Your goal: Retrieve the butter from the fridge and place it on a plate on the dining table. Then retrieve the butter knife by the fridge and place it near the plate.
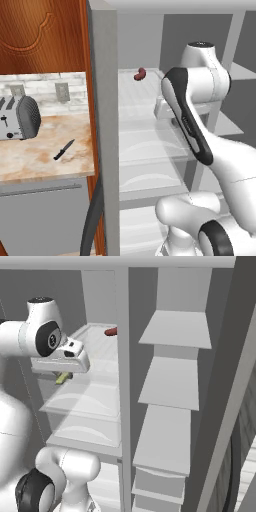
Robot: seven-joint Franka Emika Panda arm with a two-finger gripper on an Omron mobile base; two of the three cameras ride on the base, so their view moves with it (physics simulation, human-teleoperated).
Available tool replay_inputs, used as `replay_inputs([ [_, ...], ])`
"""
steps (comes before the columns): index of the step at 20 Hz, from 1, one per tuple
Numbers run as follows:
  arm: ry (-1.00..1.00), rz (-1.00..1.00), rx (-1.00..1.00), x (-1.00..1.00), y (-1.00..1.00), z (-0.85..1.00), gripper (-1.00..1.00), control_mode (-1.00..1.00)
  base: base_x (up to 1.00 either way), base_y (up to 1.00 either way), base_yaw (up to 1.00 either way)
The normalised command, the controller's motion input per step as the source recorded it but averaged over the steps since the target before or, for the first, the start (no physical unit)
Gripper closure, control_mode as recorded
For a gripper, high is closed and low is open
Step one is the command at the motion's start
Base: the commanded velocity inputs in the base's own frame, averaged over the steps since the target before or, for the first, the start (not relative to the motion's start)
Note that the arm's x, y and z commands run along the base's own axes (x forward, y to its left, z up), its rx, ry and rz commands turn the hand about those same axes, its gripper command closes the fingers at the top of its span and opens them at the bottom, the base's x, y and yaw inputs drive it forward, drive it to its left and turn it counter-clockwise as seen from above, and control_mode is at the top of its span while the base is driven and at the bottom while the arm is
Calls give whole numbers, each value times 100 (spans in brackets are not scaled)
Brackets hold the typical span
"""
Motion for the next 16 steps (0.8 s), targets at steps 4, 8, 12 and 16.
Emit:
replay_inputs([
  [4, 0, 32, 0, -100, -2, -13, 100, -100, 0, 0, 0],
  [8, 0, 14, -3, -100, -5, -3, 100, -100, 0, 0, 0],
  [12, -4, -4, -3, -71, -27, -15, 100, -100, 0, 0, 0],
  [16, 0, -21, 0, -14, -30, -16, 100, -100, 0, 0, 0],
])
